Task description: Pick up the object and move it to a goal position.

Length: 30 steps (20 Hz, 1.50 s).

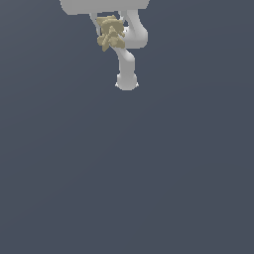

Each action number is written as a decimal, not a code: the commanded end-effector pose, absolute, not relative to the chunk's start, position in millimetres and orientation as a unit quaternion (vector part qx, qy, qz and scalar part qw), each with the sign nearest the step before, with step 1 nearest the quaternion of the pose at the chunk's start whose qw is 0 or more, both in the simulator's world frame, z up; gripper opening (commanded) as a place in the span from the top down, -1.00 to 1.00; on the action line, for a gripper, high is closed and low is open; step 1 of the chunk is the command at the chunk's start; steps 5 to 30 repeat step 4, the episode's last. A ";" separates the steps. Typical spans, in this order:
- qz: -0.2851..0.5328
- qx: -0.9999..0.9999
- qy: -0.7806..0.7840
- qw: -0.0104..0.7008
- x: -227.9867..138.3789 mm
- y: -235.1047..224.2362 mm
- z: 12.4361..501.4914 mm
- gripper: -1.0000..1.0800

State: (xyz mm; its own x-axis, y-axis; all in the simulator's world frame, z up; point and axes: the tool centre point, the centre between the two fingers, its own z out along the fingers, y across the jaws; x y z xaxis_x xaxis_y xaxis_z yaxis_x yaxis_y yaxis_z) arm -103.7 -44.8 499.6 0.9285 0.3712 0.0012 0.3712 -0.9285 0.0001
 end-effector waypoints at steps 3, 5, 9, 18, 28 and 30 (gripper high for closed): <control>0.000 -0.982 -0.189 0.000 -105.5 -46.9 507.7 1.00; 0.000 -0.982 -0.189 0.000 -105.6 -47.0 508.0 1.00; 0.000 -0.982 -0.189 0.000 -105.6 -47.0 508.0 1.00; 0.000 -0.982 -0.189 0.000 -105.6 -47.0 508.0 1.00; 0.000 -0.982 -0.189 0.000 -105.6 -47.0 508.0 1.00; 0.000 -0.982 -0.189 0.000 -105.6 -47.0 508.0 1.00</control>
